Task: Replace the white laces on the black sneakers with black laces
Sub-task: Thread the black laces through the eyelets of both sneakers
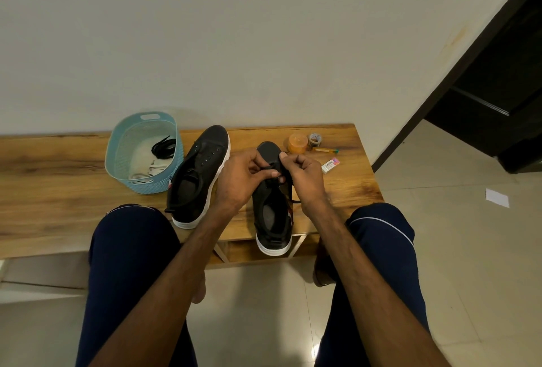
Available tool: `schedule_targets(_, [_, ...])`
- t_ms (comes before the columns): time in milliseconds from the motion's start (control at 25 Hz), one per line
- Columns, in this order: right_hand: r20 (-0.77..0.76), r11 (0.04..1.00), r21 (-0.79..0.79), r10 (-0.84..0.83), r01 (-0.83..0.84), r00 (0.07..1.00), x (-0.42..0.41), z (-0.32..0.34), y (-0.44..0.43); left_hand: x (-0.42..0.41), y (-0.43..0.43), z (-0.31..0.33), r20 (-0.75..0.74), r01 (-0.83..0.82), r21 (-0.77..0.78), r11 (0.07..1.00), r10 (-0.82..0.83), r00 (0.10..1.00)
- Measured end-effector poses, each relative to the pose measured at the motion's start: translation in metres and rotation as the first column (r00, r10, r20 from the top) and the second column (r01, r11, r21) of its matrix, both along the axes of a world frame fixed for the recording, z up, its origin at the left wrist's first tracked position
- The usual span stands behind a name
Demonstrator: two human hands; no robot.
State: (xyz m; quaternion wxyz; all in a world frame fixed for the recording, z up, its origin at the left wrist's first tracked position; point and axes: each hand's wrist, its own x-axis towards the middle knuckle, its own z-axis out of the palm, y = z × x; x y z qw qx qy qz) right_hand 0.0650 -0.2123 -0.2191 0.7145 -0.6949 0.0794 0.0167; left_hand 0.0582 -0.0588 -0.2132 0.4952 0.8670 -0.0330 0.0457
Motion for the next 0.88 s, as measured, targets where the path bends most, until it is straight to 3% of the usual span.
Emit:
schedule_targets(160, [-0.038,0.998,-0.057,-0.026,0.024,0.999,0.001,-0.004,0.0,0.0,0.002,0.001,0.0,0.017,0.083,0.996,-0.017,1.0])
schedule_targets(280, [-0.033,0.977,-0.15,0.146,-0.15,0.989,0.003,-0.006,-0.004,0.0,0.003,0.0,0.039,-0.049,0.18,0.982,0.042,0.998])
schedule_targets(400, [-0.065,0.94,-0.239,0.234,-0.243,0.97,0.004,-0.01,-0.006,0.002,0.003,-0.003,0.039,-0.093,0.18,0.979,0.087,0.995])
schedule_targets(680, [0.054,0.858,-0.491,0.202,-0.15,0.978,0.004,-0.011,-0.002,0.005,-0.004,-0.011,-0.177,-0.17,-0.168,0.971,0.14,0.974])
schedule_targets(880, [0.151,0.867,-0.484,0.22,-0.122,0.964,0.003,-0.009,-0.002,0.004,-0.005,-0.009,-0.412,-0.314,-0.462,0.83,0.112,0.904])
